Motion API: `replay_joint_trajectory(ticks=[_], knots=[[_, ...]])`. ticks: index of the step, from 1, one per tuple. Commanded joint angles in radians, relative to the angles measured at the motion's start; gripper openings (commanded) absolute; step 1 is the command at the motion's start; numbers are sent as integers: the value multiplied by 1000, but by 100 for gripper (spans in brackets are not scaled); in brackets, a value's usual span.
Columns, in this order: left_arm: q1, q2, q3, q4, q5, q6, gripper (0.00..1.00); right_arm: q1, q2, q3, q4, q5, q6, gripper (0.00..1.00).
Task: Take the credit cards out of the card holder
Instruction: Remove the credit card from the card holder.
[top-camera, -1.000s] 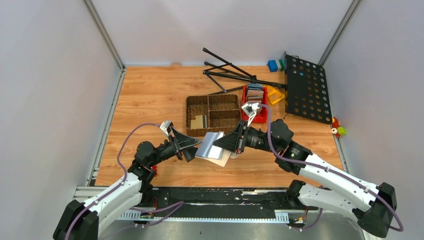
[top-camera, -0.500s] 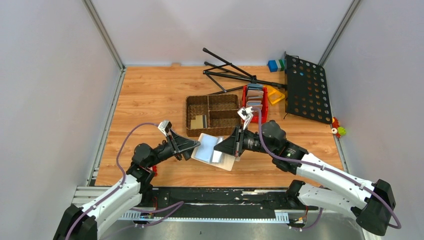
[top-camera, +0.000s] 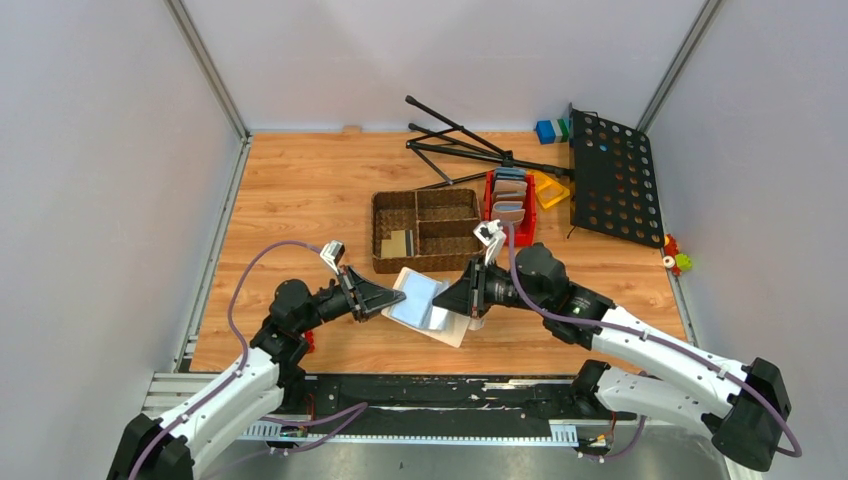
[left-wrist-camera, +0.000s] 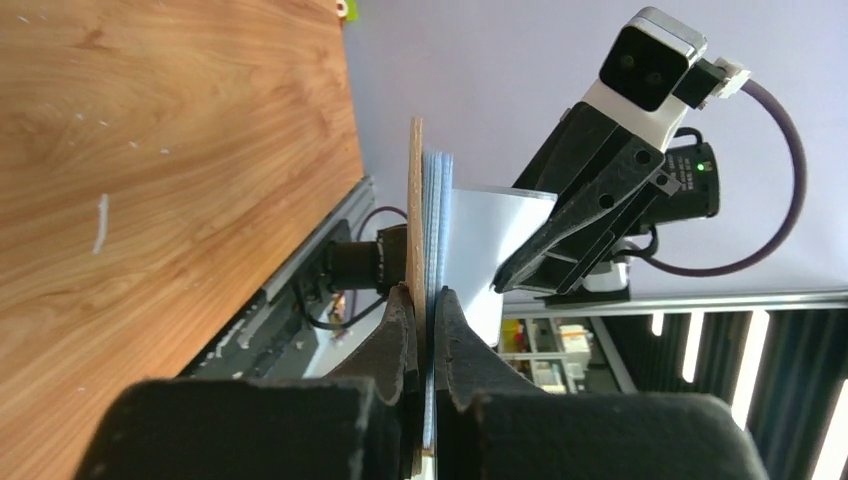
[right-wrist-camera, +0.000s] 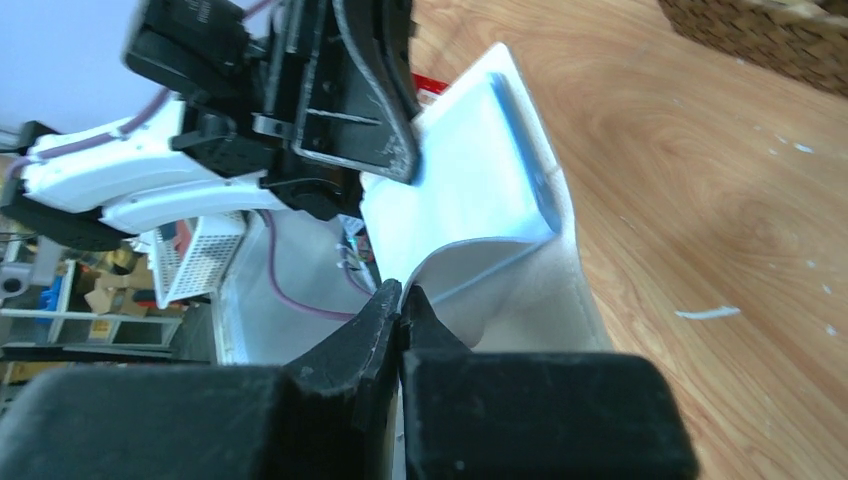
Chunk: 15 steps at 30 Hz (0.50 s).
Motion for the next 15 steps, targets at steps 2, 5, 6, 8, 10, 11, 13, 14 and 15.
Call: replay_joint_trajectory(ticks=[2,5,6,8,10,11,13,14,15], knots=[[-4,-11,54,-205,-74,247,0,-9,7,-17,-100,142,-85,15],[-13,-2,47,-231,-122,320,0,-9,20,-48,-139,202,-110,47],[-22,5,44,-220,-130,331,0,-8,25,-55,-150,222,-114,51],[-48,20,47,-220,-159,365,0,-9,32,-57,-189,268,-124,59],[-80,29,54,-254,-209,413,0,-9,35,-54,-226,304,-137,67],[-95,31,56,-272,-243,434,0,-9,36,-50,-238,310,-142,71],[-131,28,54,-292,-311,474,0,-9,35,-46,-256,313,-145,76],[-149,27,54,-302,-347,497,0,-9,35,-44,-262,314,-142,78],[-169,24,54,-312,-383,516,0,-8,35,-41,-267,313,-137,79]])
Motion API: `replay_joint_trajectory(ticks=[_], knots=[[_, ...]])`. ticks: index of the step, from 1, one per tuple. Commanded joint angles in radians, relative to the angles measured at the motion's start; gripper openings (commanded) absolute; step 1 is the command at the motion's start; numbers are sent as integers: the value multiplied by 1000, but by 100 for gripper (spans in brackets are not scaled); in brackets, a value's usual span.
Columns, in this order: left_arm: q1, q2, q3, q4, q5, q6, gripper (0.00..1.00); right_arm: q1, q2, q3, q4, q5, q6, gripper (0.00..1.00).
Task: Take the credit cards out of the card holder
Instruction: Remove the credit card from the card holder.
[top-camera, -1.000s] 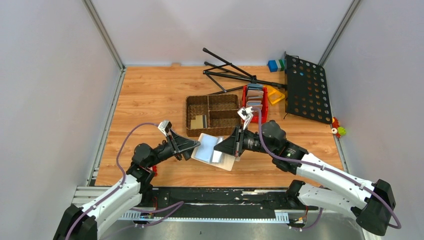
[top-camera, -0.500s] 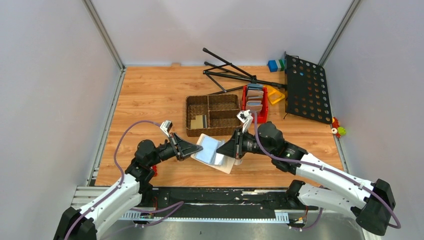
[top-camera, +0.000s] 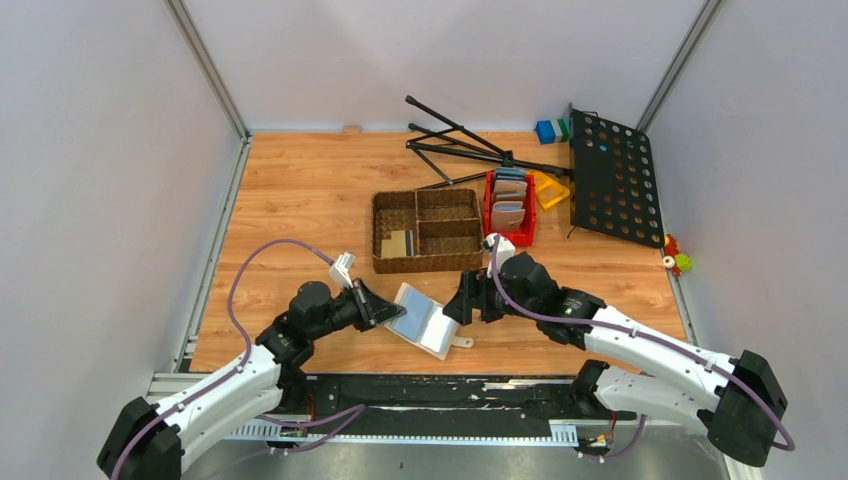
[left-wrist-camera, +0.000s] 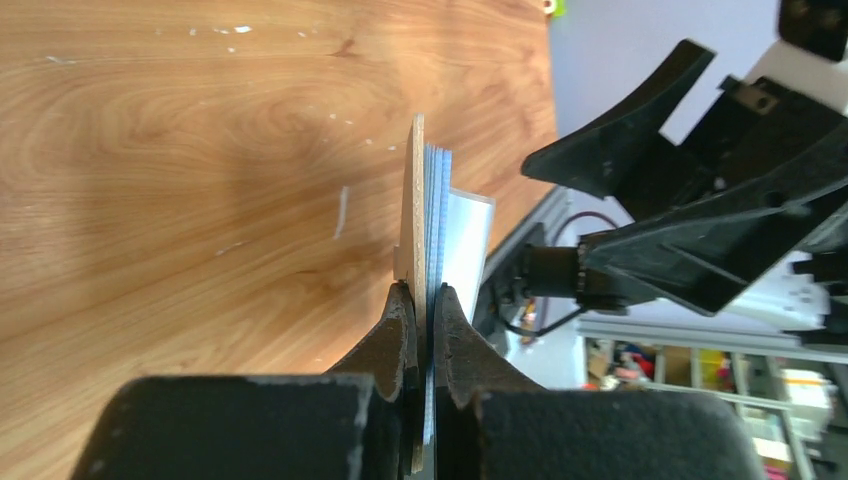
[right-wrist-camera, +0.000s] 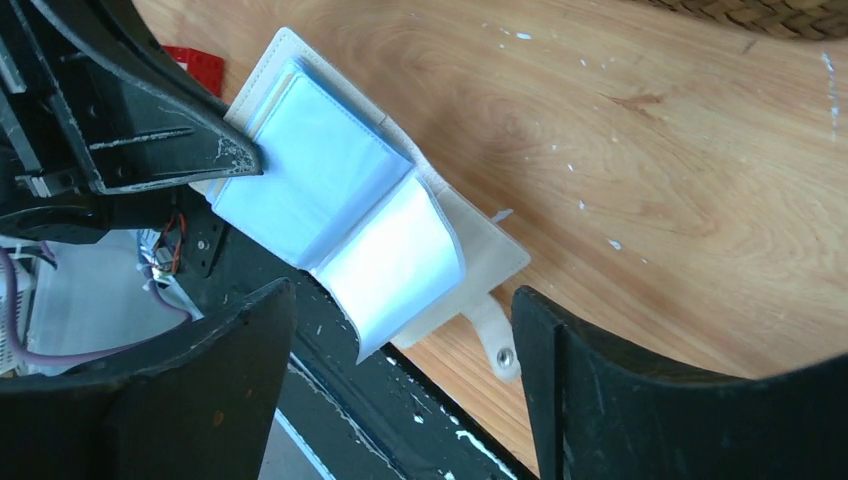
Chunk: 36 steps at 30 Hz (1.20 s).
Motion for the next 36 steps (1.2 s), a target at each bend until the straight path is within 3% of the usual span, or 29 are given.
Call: replay_joint_trajectory(ticks=[1,5,7,15,19,24,29,36], knots=[[-77,-12,34,-33,-213,153,0,-2,-7,19,-47,58,-15,81],[-151,-23,40,-62,-327,194,0,3,-1,47,-103,151,36,87],[-176,-26,42,-59,-350,196,0,13,-10,78,-156,237,60,100],[-293,-43,27,-15,-481,185,0,15,-139,26,-90,305,119,100],[-341,-26,21,11,-553,171,0,2,-169,-51,40,174,145,100],[-406,79,25,106,-623,147,0,4,-84,-50,105,55,260,100],[-470,203,52,164,-678,163,0,35,21,-29,140,67,366,100],[-477,238,59,177,-677,170,0,65,116,-53,245,95,479,95]])
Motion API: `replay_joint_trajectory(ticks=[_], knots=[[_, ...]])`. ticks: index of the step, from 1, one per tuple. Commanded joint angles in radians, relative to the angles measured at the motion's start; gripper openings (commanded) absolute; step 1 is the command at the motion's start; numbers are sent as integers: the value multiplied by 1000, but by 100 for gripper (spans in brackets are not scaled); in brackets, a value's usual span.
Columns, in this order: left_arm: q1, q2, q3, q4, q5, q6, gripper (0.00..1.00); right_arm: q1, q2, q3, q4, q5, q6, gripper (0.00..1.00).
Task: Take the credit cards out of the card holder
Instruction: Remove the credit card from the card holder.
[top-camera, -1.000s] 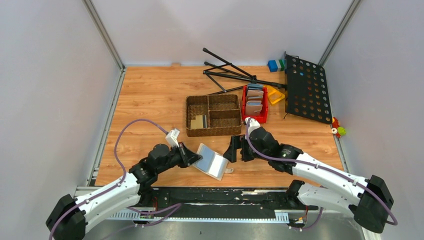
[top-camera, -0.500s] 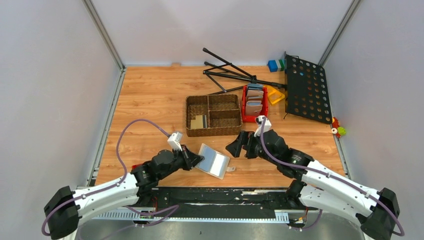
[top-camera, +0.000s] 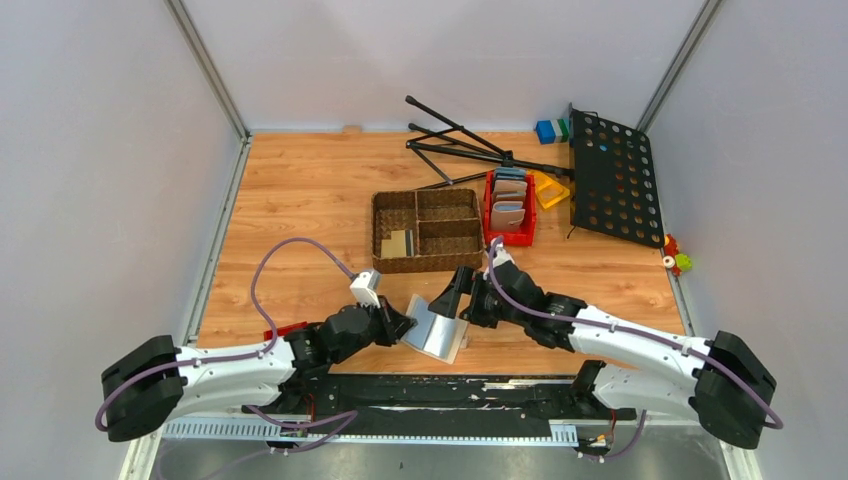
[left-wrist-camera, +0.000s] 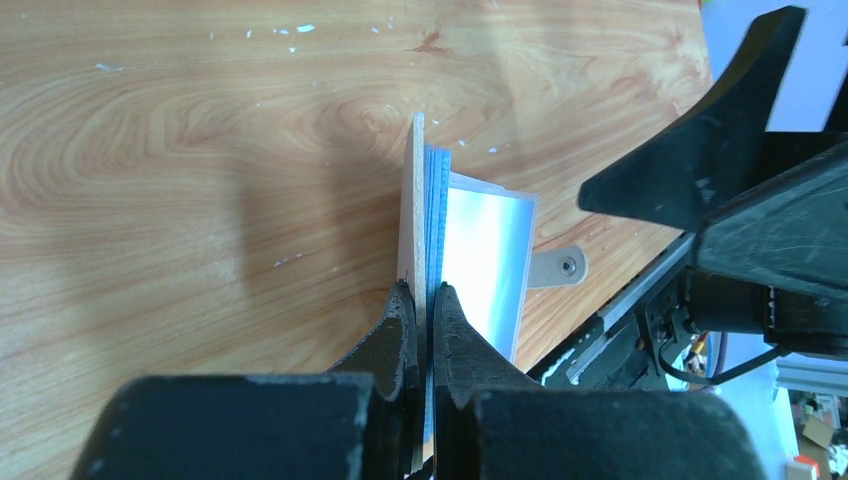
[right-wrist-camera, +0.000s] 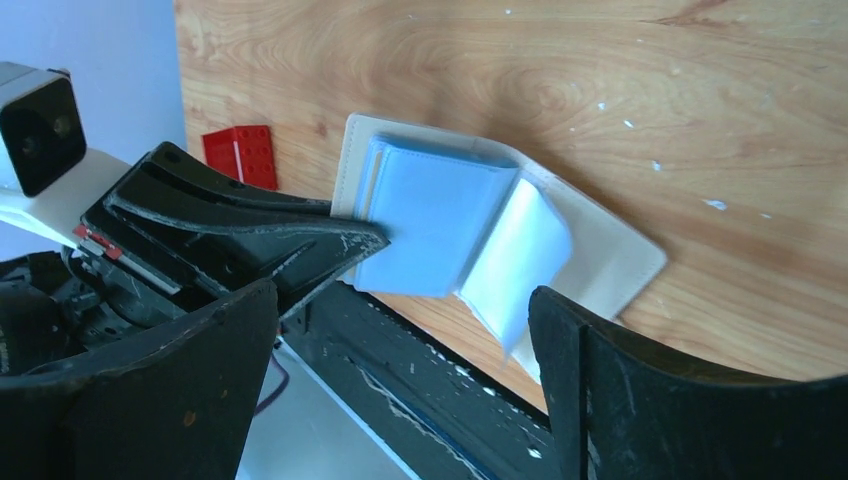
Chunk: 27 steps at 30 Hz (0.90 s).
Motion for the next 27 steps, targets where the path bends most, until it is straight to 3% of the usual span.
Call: replay_joint_trajectory(ticks=[1,8,13,16,27], knots=[[-6,7,48,84,-39,11,0,15,50,12,128,3,99,94],[-6,29,53,91,-19,24,0,27,181,73,177,-22,122,90],[-6,31,43,103,-21,20,0,26,216,57,175,10,171,77],[-6,39,40,107,-23,16,0,24,253,71,142,9,172,74],[-6,77,41,135,2,24,1,21,363,72,205,-19,164,71]])
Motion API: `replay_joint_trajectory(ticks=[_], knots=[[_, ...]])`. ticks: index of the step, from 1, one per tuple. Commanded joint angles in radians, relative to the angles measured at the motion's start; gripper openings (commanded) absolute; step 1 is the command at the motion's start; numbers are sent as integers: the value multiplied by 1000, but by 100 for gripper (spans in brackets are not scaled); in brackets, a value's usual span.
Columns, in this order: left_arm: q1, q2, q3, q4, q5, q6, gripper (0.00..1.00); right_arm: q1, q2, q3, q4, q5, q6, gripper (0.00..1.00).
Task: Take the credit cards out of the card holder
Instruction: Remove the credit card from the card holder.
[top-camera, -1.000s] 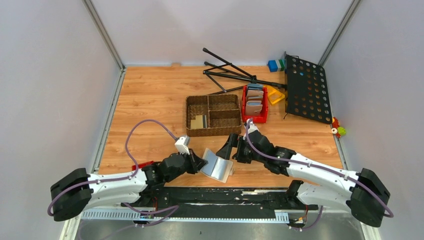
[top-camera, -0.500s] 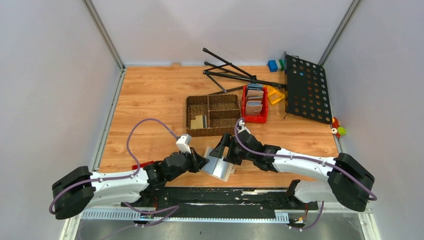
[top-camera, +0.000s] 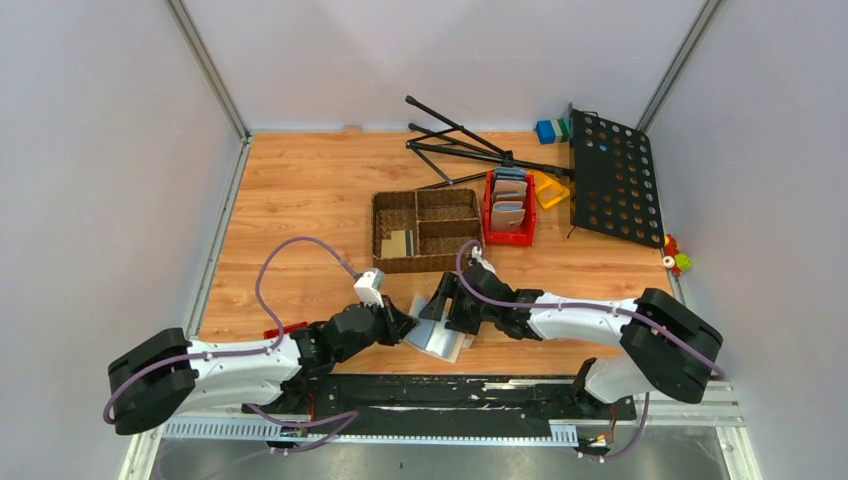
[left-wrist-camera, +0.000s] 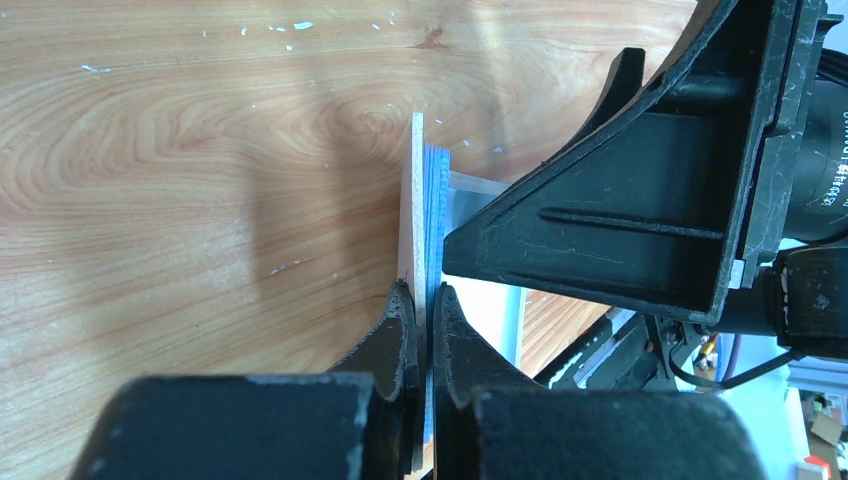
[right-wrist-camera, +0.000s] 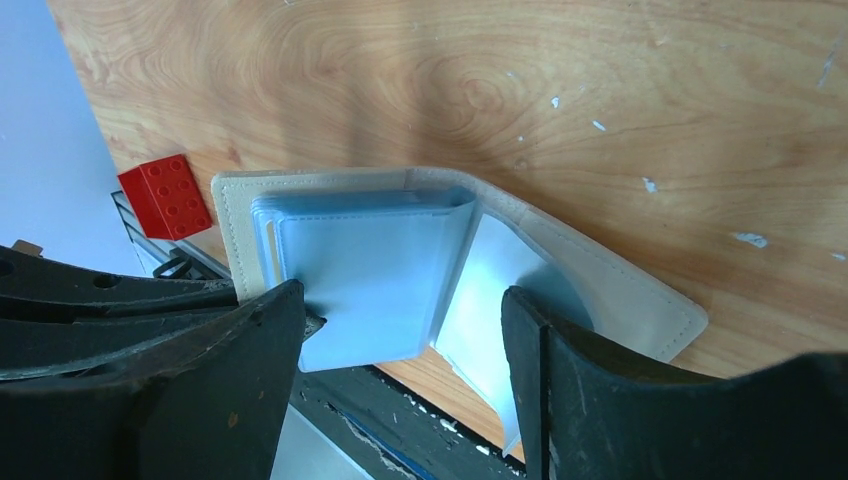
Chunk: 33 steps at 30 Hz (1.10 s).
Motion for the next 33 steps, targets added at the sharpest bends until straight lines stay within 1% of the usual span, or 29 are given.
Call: replay_joint_trajectory(ticks=[1,4,8,10,14,21,27,29,33], knots=[[-5,6,29,79,2,20,2,-1,24,33,60,-10,14,71],[-5,14,32,77,8,23,2,-7,25,10,103,-27,31,72],[-6,27,30,80,9,17,2,-11,6,3,124,-28,32,80],[-5,31,32,81,12,17,2,-11,4,5,127,-29,26,81],[-5,28,33,82,11,17,3,-11,24,23,100,-38,20,74],[-6,16,30,70,5,16,3,-19,18,-11,106,-22,35,61],[-6,23,35,71,12,27,3,-23,39,-8,101,-27,25,58],[-5,23,37,72,14,28,3,-25,50,-2,93,-30,19,56],[-5,21,39,64,12,33,3,-26,65,3,77,-32,13,55]])
